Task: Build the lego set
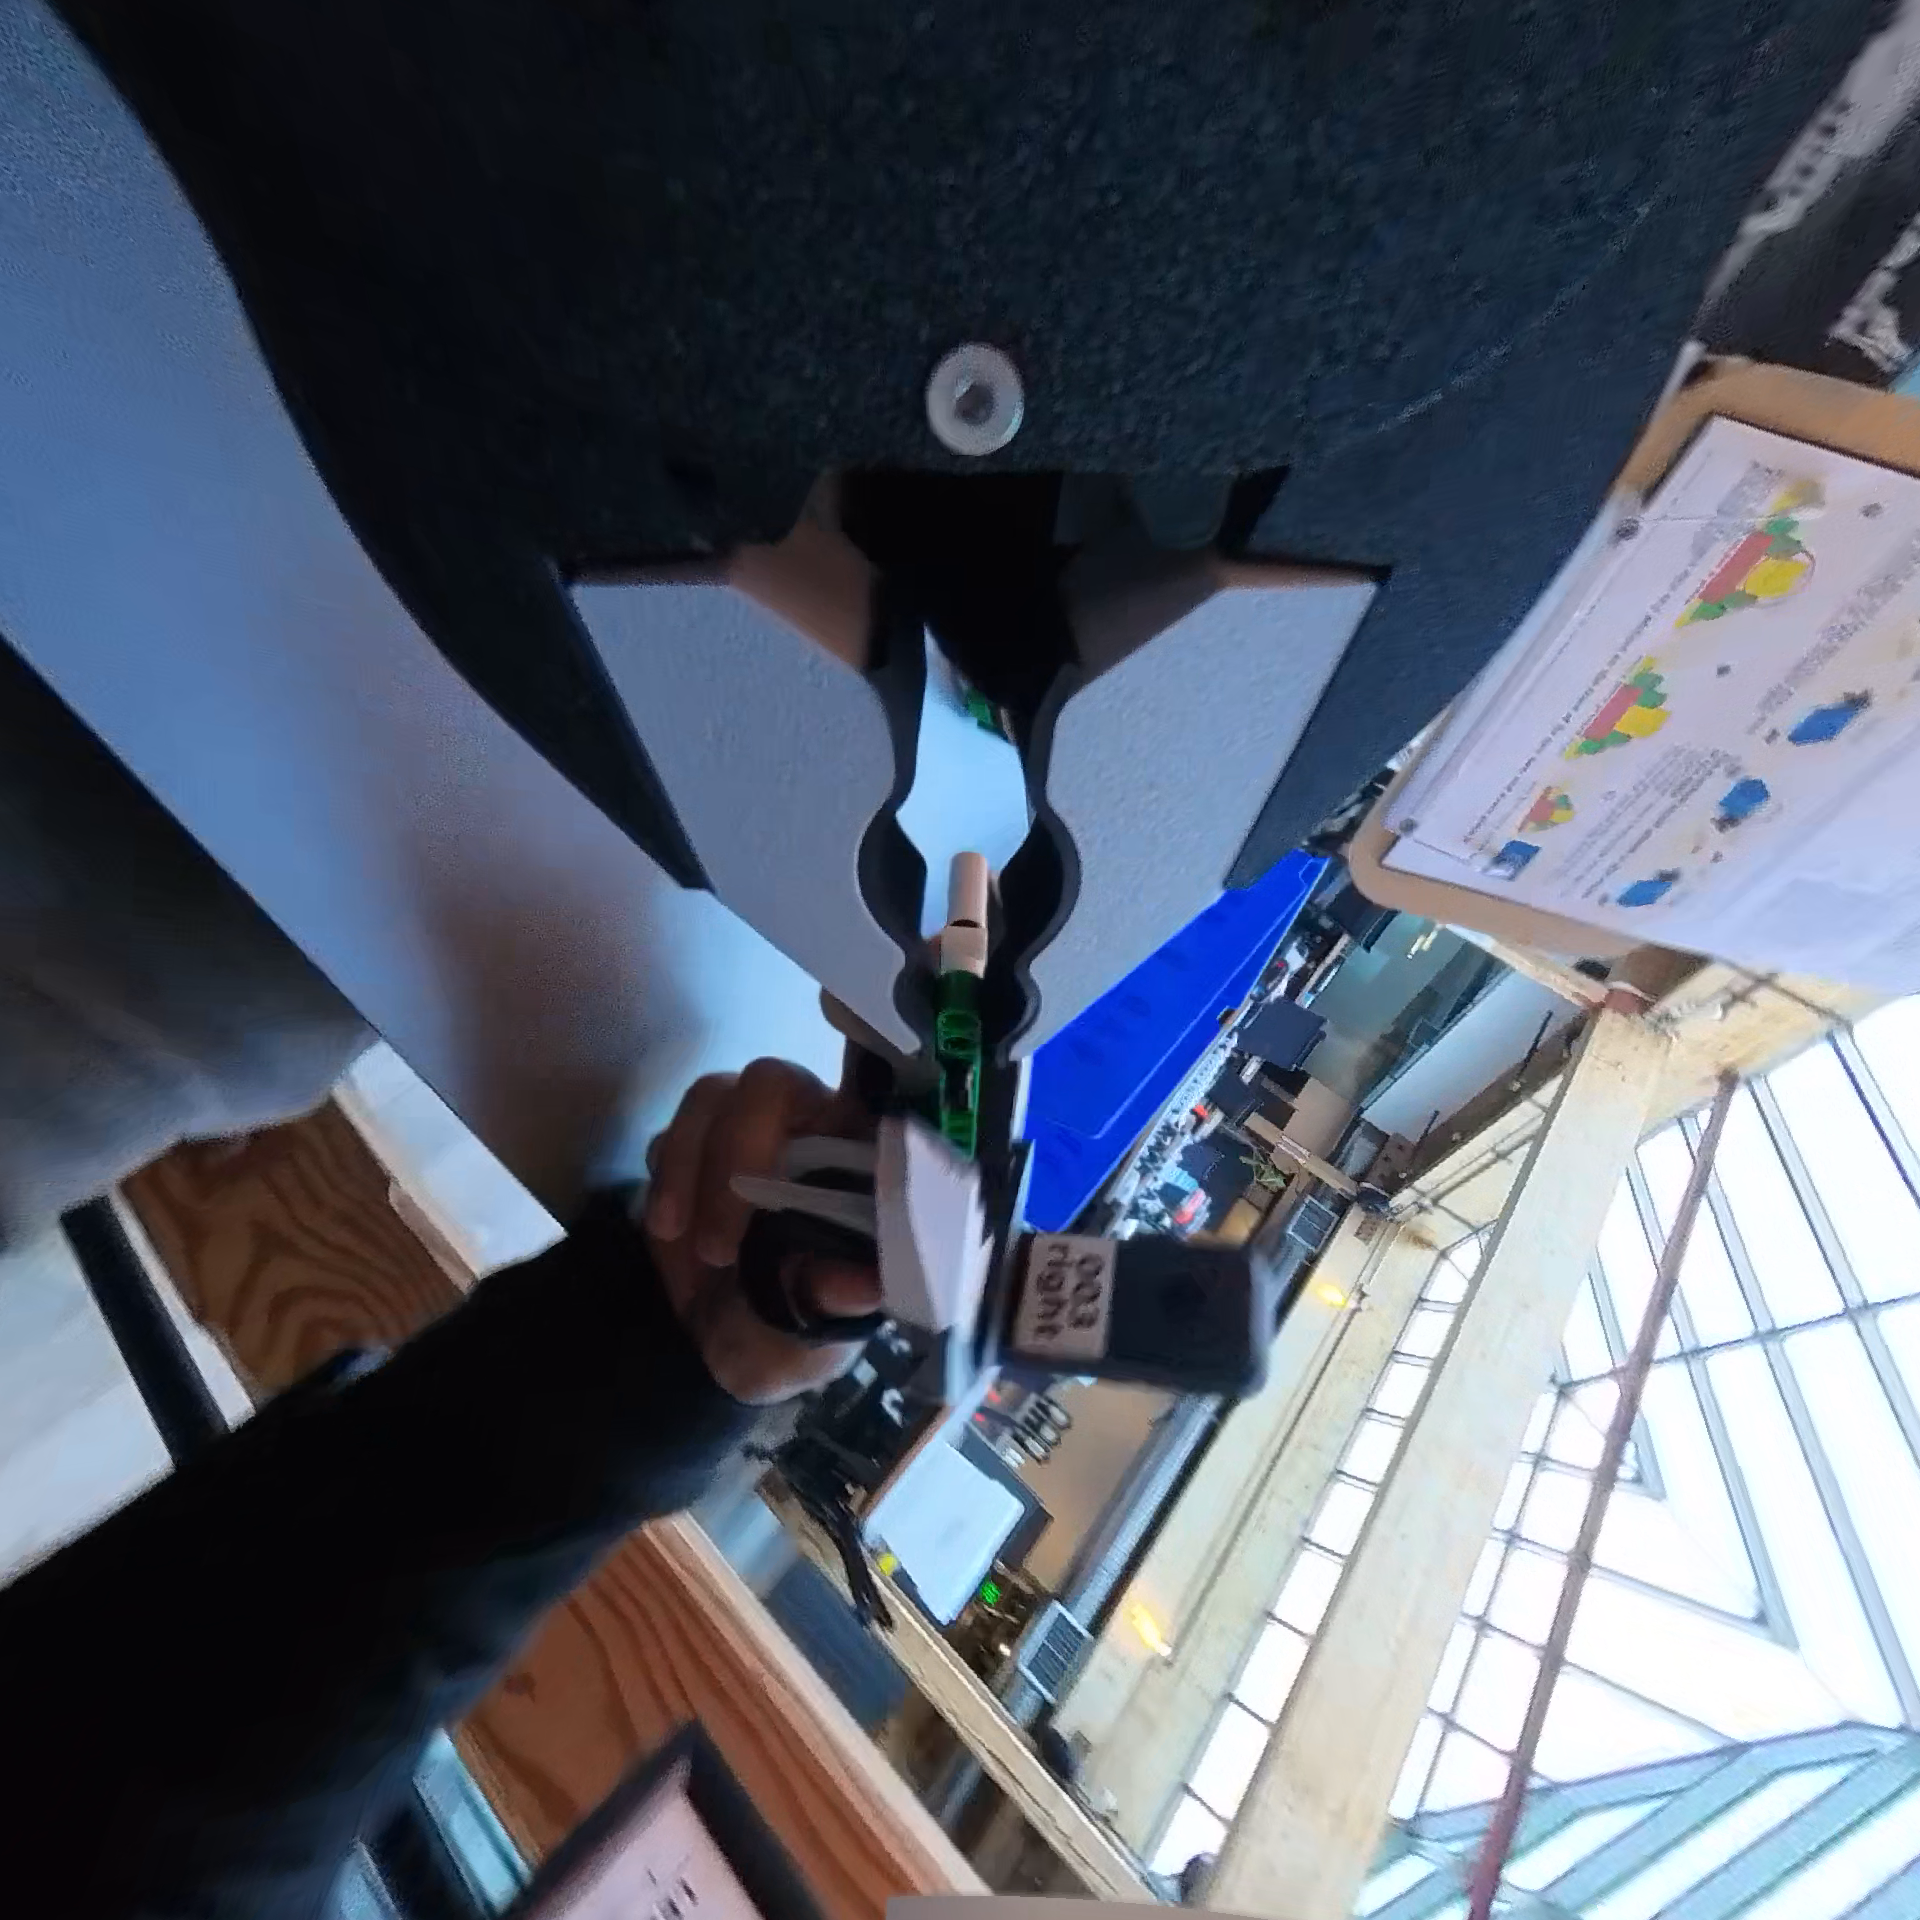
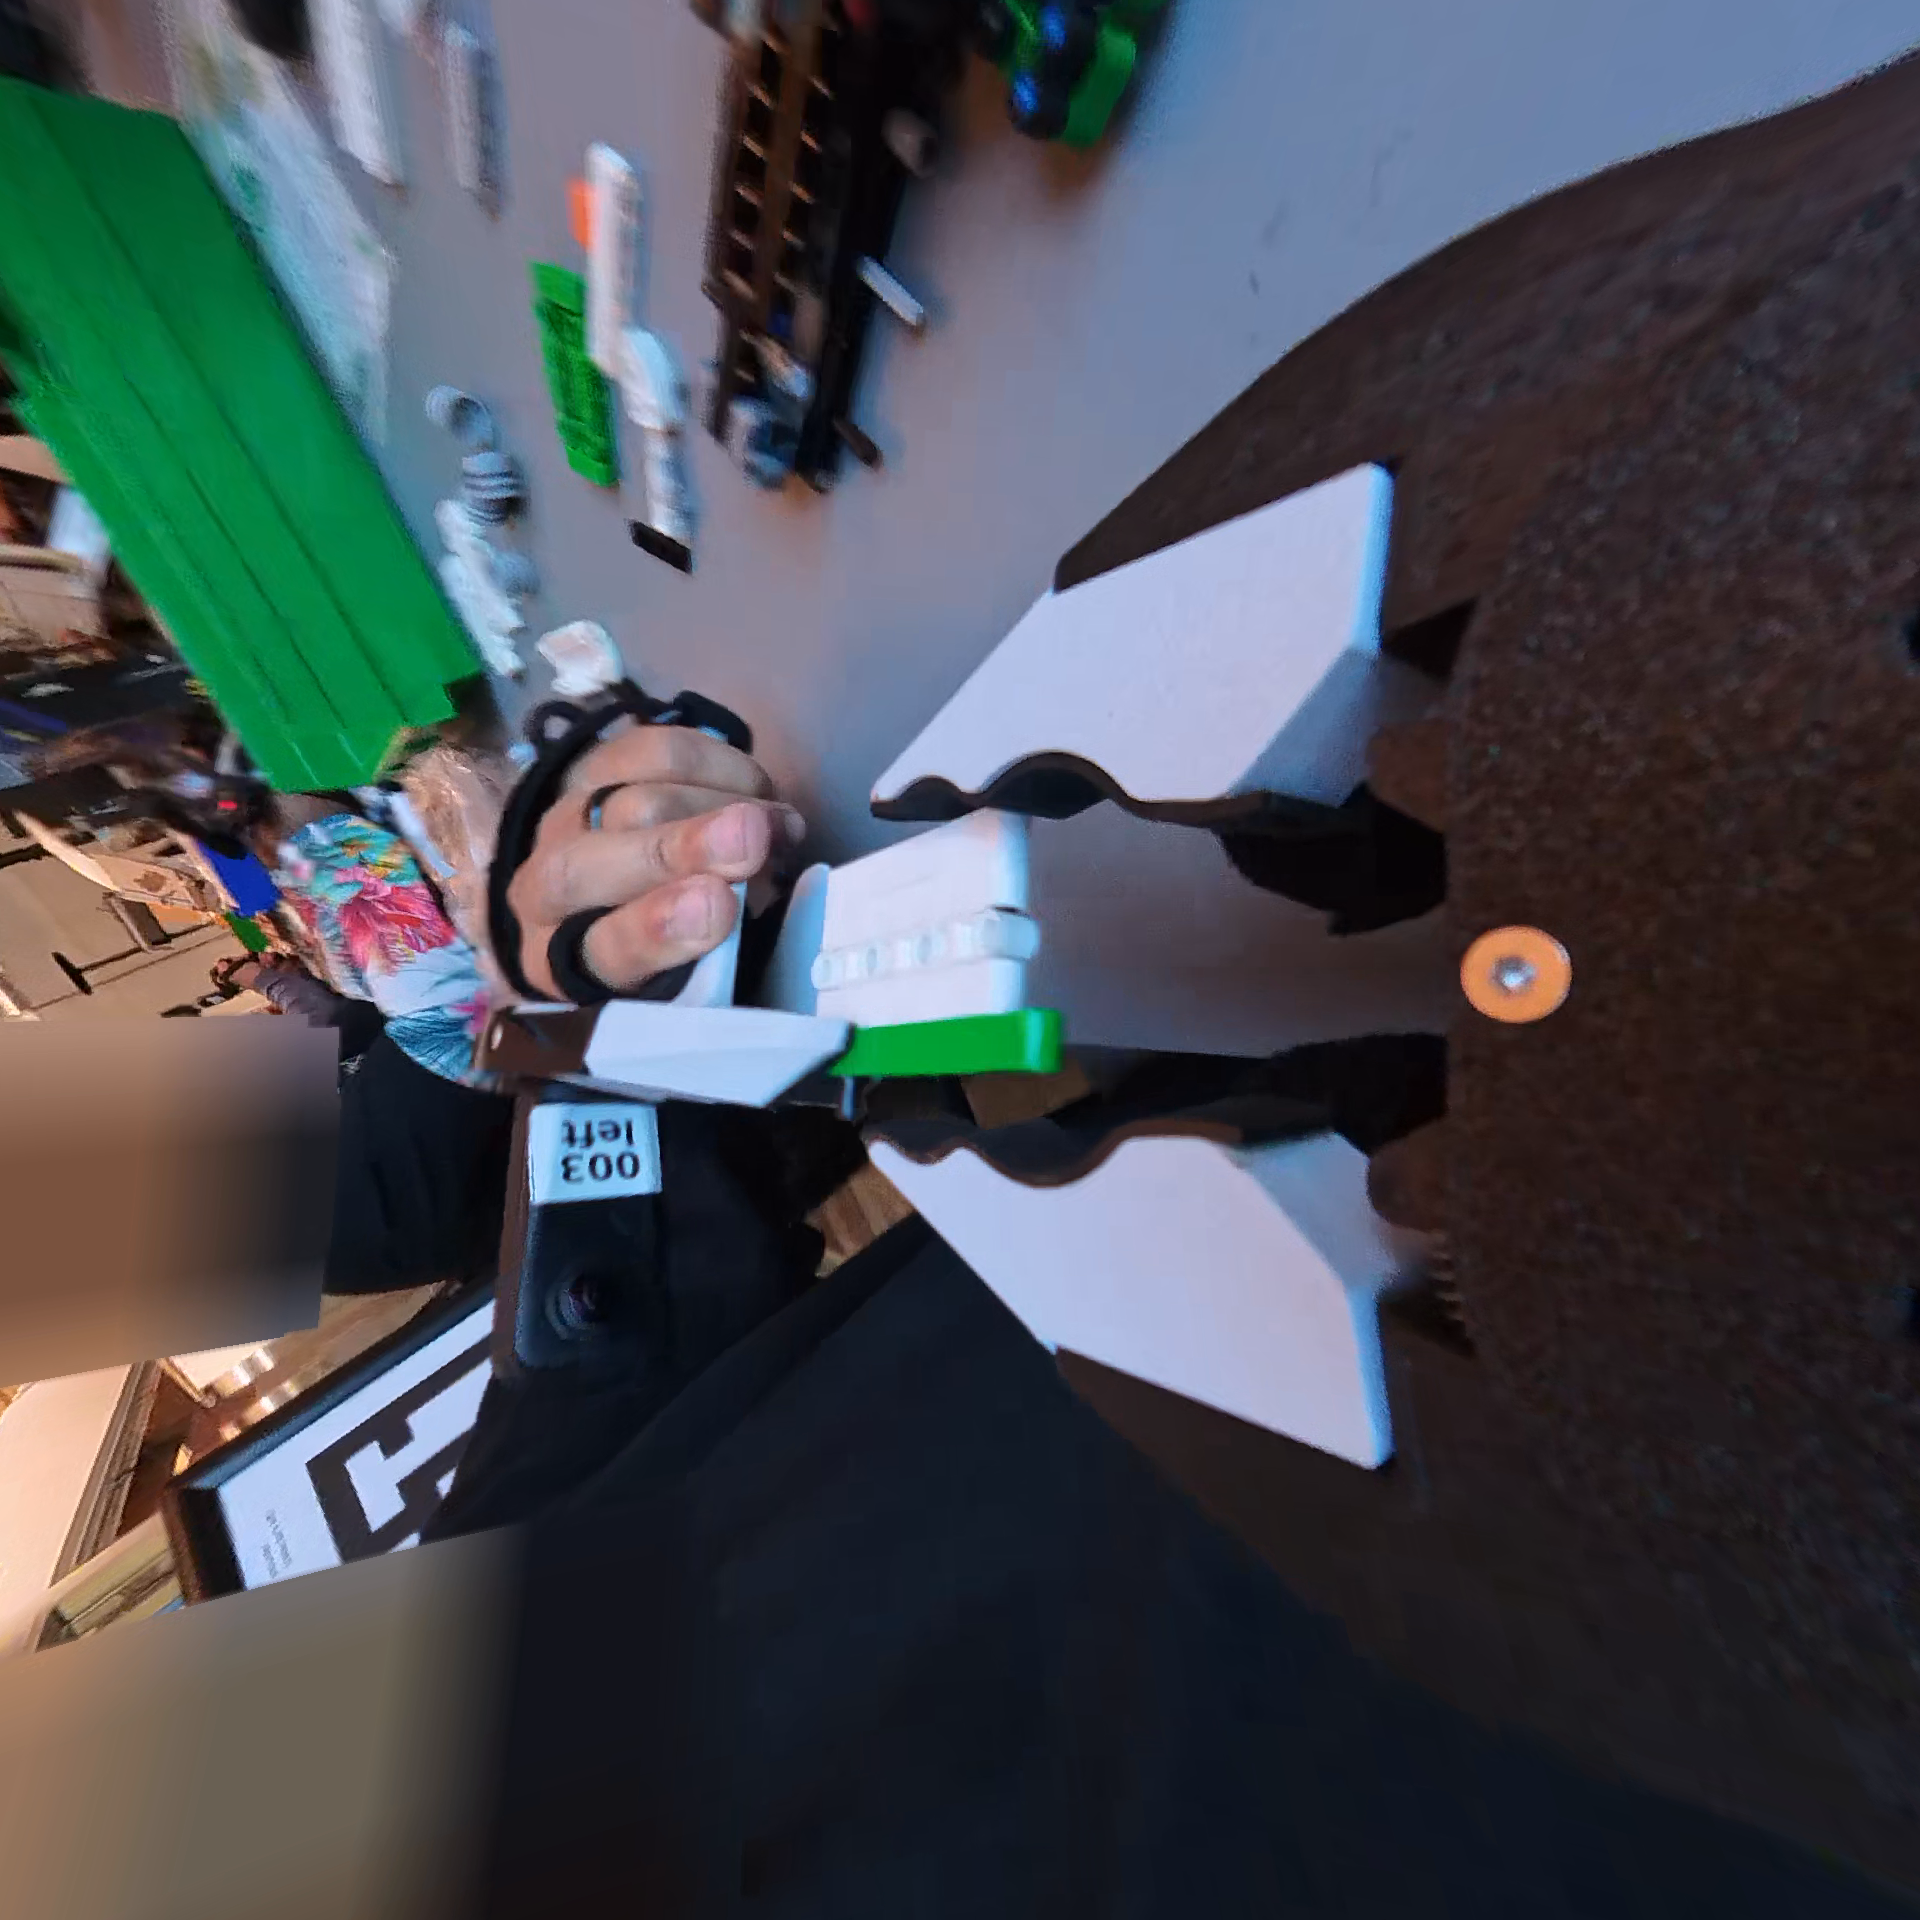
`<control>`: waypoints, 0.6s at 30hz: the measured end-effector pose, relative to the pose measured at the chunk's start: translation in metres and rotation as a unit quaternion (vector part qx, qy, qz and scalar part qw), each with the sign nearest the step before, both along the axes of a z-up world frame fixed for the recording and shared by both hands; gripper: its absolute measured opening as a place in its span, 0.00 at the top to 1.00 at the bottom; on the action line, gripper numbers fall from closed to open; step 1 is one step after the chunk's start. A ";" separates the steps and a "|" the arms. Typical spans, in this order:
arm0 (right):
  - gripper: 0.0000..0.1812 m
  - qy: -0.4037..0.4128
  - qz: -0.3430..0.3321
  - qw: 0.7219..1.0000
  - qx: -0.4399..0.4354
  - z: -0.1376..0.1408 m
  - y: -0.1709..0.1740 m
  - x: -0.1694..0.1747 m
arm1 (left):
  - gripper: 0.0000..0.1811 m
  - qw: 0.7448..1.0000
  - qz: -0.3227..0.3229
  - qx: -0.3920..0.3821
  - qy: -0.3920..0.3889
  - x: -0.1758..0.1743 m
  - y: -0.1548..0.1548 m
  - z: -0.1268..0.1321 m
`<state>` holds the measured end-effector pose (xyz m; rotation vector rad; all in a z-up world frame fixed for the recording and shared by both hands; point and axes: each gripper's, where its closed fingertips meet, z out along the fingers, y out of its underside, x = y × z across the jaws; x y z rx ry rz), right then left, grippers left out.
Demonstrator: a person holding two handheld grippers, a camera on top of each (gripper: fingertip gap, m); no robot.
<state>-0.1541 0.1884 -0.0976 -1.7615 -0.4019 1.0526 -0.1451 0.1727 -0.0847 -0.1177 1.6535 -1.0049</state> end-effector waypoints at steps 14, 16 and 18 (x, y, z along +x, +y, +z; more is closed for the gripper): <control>0.95 -0.322 -0.101 0.914 0.224 0.013 0.000 0.023 | 0.96 0.979 -0.053 -0.154 0.122 0.005 0.019 0.002; 0.95 -0.338 -0.099 0.908 0.228 0.013 -0.003 0.021 | 0.97 0.975 -0.068 -0.159 0.141 0.004 0.016 -0.001; 0.95 -0.335 -0.102 0.904 0.246 0.021 -0.007 0.017 | 0.97 0.965 -0.092 -0.187 0.161 0.000 0.015 0.003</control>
